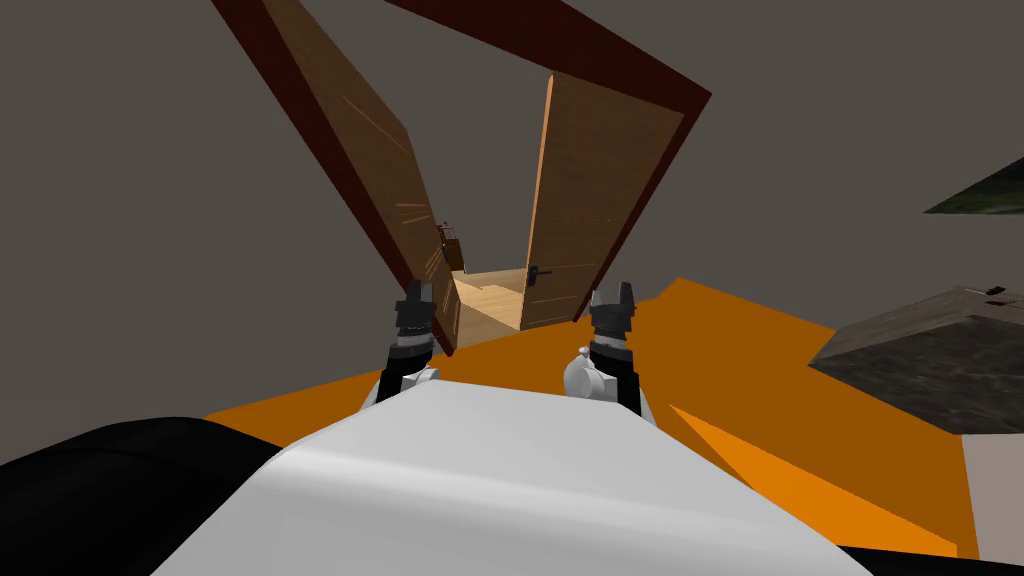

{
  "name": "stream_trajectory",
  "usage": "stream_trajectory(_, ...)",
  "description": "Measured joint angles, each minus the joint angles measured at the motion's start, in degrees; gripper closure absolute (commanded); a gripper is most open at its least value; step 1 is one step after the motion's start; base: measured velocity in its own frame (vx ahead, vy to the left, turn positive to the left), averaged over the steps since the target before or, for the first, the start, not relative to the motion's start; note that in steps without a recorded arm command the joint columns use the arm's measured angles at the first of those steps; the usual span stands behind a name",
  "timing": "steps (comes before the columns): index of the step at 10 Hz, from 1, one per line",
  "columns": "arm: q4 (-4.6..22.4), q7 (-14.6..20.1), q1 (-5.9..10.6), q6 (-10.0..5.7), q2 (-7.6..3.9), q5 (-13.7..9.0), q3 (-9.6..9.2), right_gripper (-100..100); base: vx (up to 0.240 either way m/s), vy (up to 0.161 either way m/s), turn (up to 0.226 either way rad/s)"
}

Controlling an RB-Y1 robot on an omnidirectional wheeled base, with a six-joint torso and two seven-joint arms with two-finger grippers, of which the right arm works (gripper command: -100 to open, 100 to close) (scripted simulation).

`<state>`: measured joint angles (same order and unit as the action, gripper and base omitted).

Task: Push the door open

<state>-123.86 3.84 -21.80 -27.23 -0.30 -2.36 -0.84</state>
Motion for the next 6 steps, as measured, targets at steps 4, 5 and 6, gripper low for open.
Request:
stream_trajectory(4,7.0,-0.25,3.47,0.55,-0.83,0.21,-0.43,-100,0.086,-0.085,0.06)
stream_trajectory(5,8.64,-0.27,4.36,0.9,-0.98,0.29,-0.66,-100,0.093,-0.112,0.064)
stream_trajectory(6,10.06,-0.36,5.62,1.69,-1.2,0.34,-0.72,-100,0.071,-0.067,0.027)
